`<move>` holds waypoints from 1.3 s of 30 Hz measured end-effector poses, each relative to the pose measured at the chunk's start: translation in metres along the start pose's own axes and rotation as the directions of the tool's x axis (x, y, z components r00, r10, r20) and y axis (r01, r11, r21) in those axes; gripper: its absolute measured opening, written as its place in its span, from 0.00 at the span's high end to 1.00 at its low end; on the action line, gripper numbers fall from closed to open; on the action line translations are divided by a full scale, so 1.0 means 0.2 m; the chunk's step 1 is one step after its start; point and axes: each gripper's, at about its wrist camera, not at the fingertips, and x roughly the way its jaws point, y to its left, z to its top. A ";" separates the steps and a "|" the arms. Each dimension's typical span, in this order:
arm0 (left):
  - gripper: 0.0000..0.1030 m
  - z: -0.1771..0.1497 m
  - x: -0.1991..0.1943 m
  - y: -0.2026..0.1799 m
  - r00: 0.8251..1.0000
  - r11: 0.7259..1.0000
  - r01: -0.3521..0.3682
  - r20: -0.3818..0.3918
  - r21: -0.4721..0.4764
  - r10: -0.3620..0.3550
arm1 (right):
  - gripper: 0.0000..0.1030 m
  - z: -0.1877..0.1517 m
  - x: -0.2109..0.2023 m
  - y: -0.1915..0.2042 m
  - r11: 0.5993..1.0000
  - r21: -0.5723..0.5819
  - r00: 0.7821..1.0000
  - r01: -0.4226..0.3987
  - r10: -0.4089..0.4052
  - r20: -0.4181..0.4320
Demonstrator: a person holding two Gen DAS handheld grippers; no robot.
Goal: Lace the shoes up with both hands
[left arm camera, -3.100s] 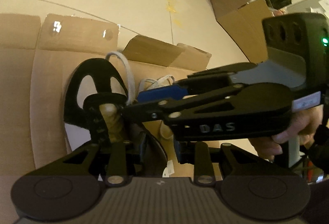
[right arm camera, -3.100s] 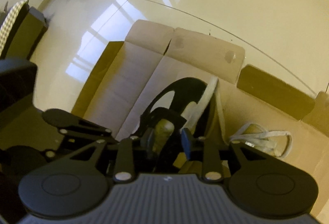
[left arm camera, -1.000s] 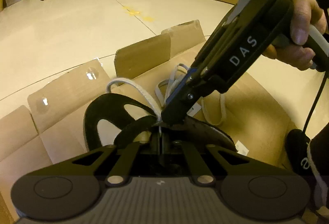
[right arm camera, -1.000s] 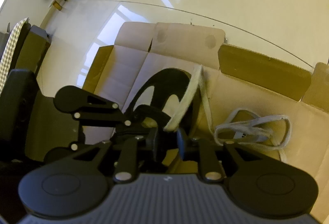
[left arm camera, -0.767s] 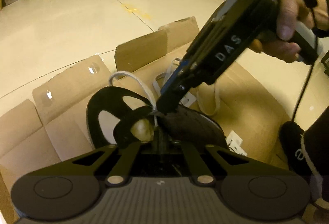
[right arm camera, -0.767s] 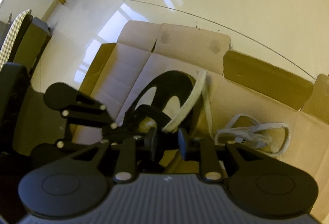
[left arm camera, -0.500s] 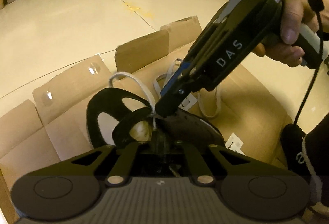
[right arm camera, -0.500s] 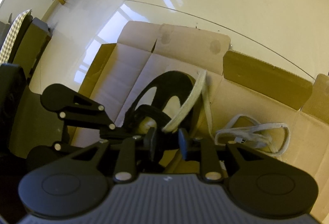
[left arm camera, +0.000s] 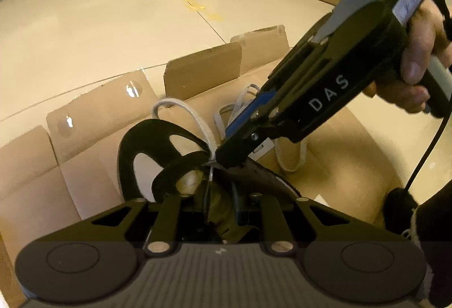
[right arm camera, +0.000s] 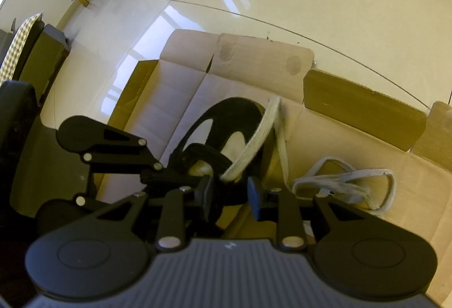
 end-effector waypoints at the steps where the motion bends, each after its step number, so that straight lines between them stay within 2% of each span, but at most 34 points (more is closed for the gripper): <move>1: 0.84 0.00 0.01 -0.01 1.000 1.000 -0.009 0.001 0.016 0.009 | 0.72 0.00 0.00 0.01 1.000 -0.001 1.000 0.000 0.000 0.000; 12: 0.84 0.00 0.01 0.02 1.000 0.999 -0.008 0.010 -0.032 0.009 | 0.72 -0.02 0.00 0.02 1.000 0.000 1.000 -0.001 0.001 0.001; 21: 0.84 0.01 0.01 0.01 1.000 0.999 -0.029 0.009 -0.029 0.029 | 0.72 -0.03 0.00 0.02 1.000 -0.003 1.000 -0.002 0.002 0.004; 31: 0.84 0.01 0.05 0.01 0.999 1.000 -0.007 0.039 0.022 0.006 | 0.71 -0.04 0.00 0.00 1.000 0.006 1.000 0.002 -0.002 0.000; 32: 0.86 0.01 0.05 0.01 0.999 1.000 -0.005 0.043 0.029 0.004 | 0.71 -0.04 0.00 -0.01 1.000 0.007 1.000 0.003 -0.003 0.000; 33: 0.96 0.01 0.05 0.01 0.999 0.999 -0.010 0.049 0.040 0.008 | 0.71 -0.04 0.00 -0.01 1.000 0.007 1.000 0.005 -0.005 0.000; 39: 0.99 -0.02 0.04 -0.04 0.996 0.989 -0.030 0.091 0.143 0.017 | 0.67 -0.05 -0.02 -0.01 1.000 -0.002 1.000 0.017 -0.017 0.005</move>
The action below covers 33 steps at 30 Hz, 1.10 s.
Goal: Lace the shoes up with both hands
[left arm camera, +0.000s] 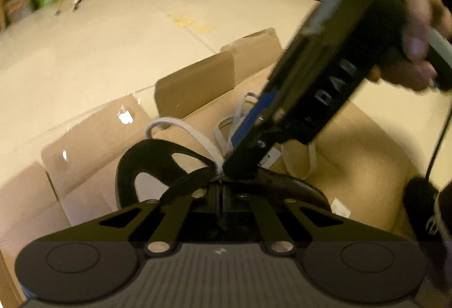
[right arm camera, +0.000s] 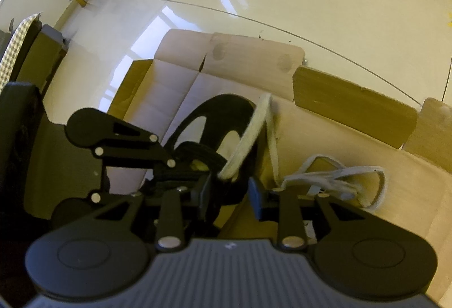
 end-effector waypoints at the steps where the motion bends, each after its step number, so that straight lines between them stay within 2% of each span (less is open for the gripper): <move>1: 0.99 -0.01 -0.02 0.00 1.000 1.000 0.000 0.010 0.007 0.000 | 0.67 0.00 0.00 0.00 1.000 -0.001 1.000 0.001 -0.001 0.001; 7: 0.99 -0.07 -0.09 0.01 0.999 0.999 -0.022 0.047 -0.047 0.024 | 0.66 0.00 0.01 0.03 0.999 -0.035 1.000 0.007 -0.006 0.011; 12: 1.00 -0.11 -0.14 0.02 0.999 0.996 -0.031 0.042 -0.078 0.035 | 0.65 0.00 0.02 0.08 0.996 -0.087 1.000 0.027 -0.026 0.015; 16: 1.00 -0.10 -0.18 0.08 0.999 0.990 -0.007 0.044 -0.143 0.013 | 0.65 -0.01 0.02 0.12 0.987 -0.151 0.999 0.050 -0.047 0.029; 18: 1.00 -0.08 -0.17 0.09 1.000 0.984 0.003 0.023 -0.176 0.001 | 0.66 -0.01 0.02 0.17 0.969 -0.236 0.997 0.079 -0.070 0.044; 20: 0.98 -0.06 -0.18 0.10 1.000 0.977 0.012 0.008 -0.213 -0.010 | 0.68 -0.03 0.02 0.28 0.902 -0.409 0.990 0.137 -0.119 0.070; 23: 0.96 -0.05 -0.22 0.10 0.998 0.952 0.062 -0.001 -0.301 -0.065 | 0.75 -0.06 0.04 0.40 0.798 -0.574 0.983 0.184 -0.162 0.089; 26: 0.93 -0.06 -0.24 0.09 0.993 0.930 0.115 0.011 -0.348 -0.119 | 0.87 -0.06 0.05 0.46 0.748 -0.641 0.984 0.170 -0.165 0.069; 27: 0.93 -0.06 -0.24 0.08 0.990 0.922 0.139 0.014 -0.360 -0.143 | 0.88 -0.06 0.05 0.47 0.739 -0.652 0.984 0.170 -0.168 0.066; 29: 0.94 -0.07 -0.22 0.04 0.983 0.911 0.178 0.026 -0.371 -0.181 | 0.88 -0.05 0.06 0.50 0.690 -0.702 0.980 0.175 -0.191 0.058; 33: 0.94 -0.06 -0.20 -0.02 0.984 0.925 0.174 0.036 -0.338 -0.172 | 0.88 -0.02 0.06 0.55 0.611 -0.779 0.978 0.139 -0.207 0.013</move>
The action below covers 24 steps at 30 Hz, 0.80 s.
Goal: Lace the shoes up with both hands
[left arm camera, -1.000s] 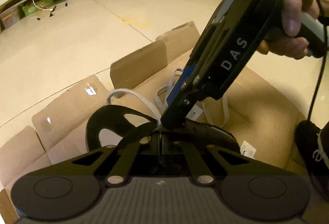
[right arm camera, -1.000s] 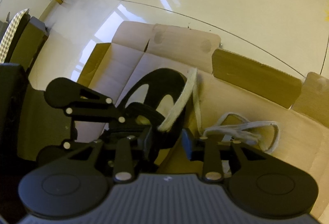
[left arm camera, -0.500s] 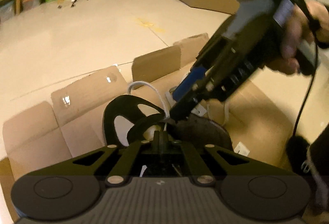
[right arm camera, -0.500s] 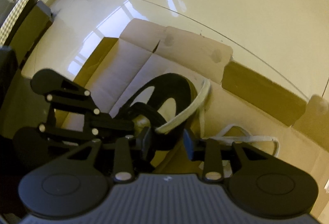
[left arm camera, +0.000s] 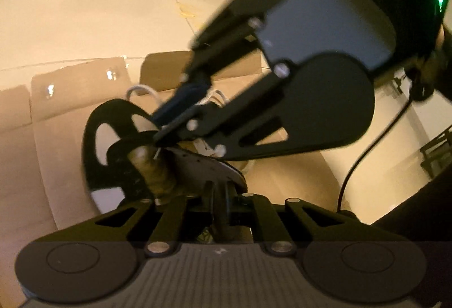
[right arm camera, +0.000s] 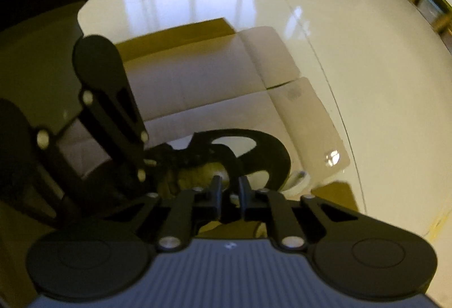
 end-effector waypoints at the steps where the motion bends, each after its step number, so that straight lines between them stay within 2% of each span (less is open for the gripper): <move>1: 0.94 0.00 0.00 -0.01 1.000 1.000 -0.002 0.002 0.003 0.002 | 0.88 0.02 0.00 0.01 0.999 -0.045 1.000 -0.023 0.022 -0.019; 4: 0.95 0.01 0.01 -0.04 1.000 0.999 -0.014 0.005 0.031 0.014 | 0.88 0.05 0.03 0.02 0.987 -0.129 0.993 -0.095 0.084 -0.087; 9: 0.95 0.02 0.03 -0.07 1.000 0.998 -0.020 0.008 0.060 0.020 | 0.88 0.07 0.11 0.06 0.959 -0.252 0.982 -0.126 0.084 -0.170; 14: 0.95 0.03 0.04 -0.09 1.000 0.995 -0.022 0.018 0.095 0.020 | 0.89 0.07 0.16 0.10 0.897 -0.410 0.965 -0.162 0.058 -0.255; 16: 0.95 0.02 0.04 -0.09 1.000 0.995 -0.019 0.023 0.101 0.016 | 0.91 0.06 0.17 0.12 0.871 -0.465 0.963 -0.158 0.031 -0.269; 19: 0.95 0.03 0.03 -0.07 1.000 0.997 -0.006 0.023 0.080 0.004 | 0.91 0.03 0.16 0.13 0.855 -0.500 0.969 -0.141 0.015 -0.248; 24: 0.93 0.04 0.01 -0.04 1.000 0.999 0.008 0.029 0.047 -0.009 | 0.91 -0.04 0.13 0.11 0.881 -0.466 0.984 -0.084 -0.001 -0.178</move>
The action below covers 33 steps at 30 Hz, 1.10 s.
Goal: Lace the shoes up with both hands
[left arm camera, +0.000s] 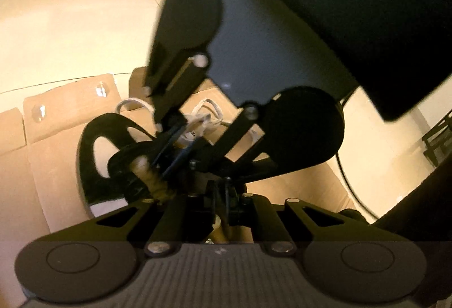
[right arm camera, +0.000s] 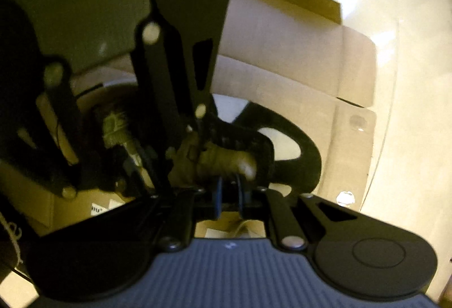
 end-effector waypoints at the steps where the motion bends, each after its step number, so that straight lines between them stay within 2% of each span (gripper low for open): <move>1: 0.93 0.00 0.00 0.01 1.000 1.000 0.008 0.002 -0.012 -0.008 | 0.91 -0.02 0.00 0.01 1.000 0.004 1.000 0.013 -0.013 0.003; 7: 0.93 0.01 0.02 0.00 0.999 0.999 0.034 -0.004 -0.025 -0.034 | 0.90 -0.05 0.00 0.08 0.996 -0.036 0.997 0.076 -0.076 0.006; 11: 0.94 0.01 0.04 -0.01 0.999 0.999 0.045 0.002 -0.025 -0.045 | 0.90 -0.03 0.01 0.09 0.993 -0.098 0.997 0.067 -0.071 -0.035; 16: 0.93 0.00 0.05 0.01 0.998 0.997 0.066 -0.010 -0.050 -0.066 | 0.90 0.02 0.03 0.08 0.992 -0.111 0.994 0.060 -0.070 -0.084; 21: 0.91 0.00 0.05 0.00 0.997 0.996 0.076 -0.008 -0.045 -0.076 | 1.00 0.03 0.05 0.09 0.989 -0.102 0.988 0.105 -0.115 -0.101; 24: 0.89 0.00 0.05 0.04 0.997 0.992 0.081 -0.001 -0.094 -0.082 | 1.00 0.01 0.03 0.07 0.990 0.003 0.989 0.140 -0.140 -0.040; 26: 0.89 -0.01 0.03 0.08 0.996 0.987 0.088 0.010 -0.135 -0.087 | 1.00 -0.01 0.01 0.00 0.973 0.193 0.991 0.124 -0.131 0.023; 27: 0.90 -0.02 0.02 0.11 0.995 0.979 0.098 0.019 -0.176 -0.096 | 1.00 -0.02 0.01 -0.01 0.965 0.236 0.991 0.117 -0.130 0.039; 30: 0.90 -0.04 0.00 0.20 0.991 0.943 0.134 0.044 -0.305 -0.127 | 1.00 -0.08 -0.03 -0.12 0.853 0.520 0.984 0.033 -0.120 0.135; 33: 0.90 -0.07 -0.01 0.28 0.981 0.877 0.195 0.092 -0.439 -0.172 | 1.00 -0.14 -0.04 -0.18 0.740 0.670 0.978 -0.054 -0.096 0.185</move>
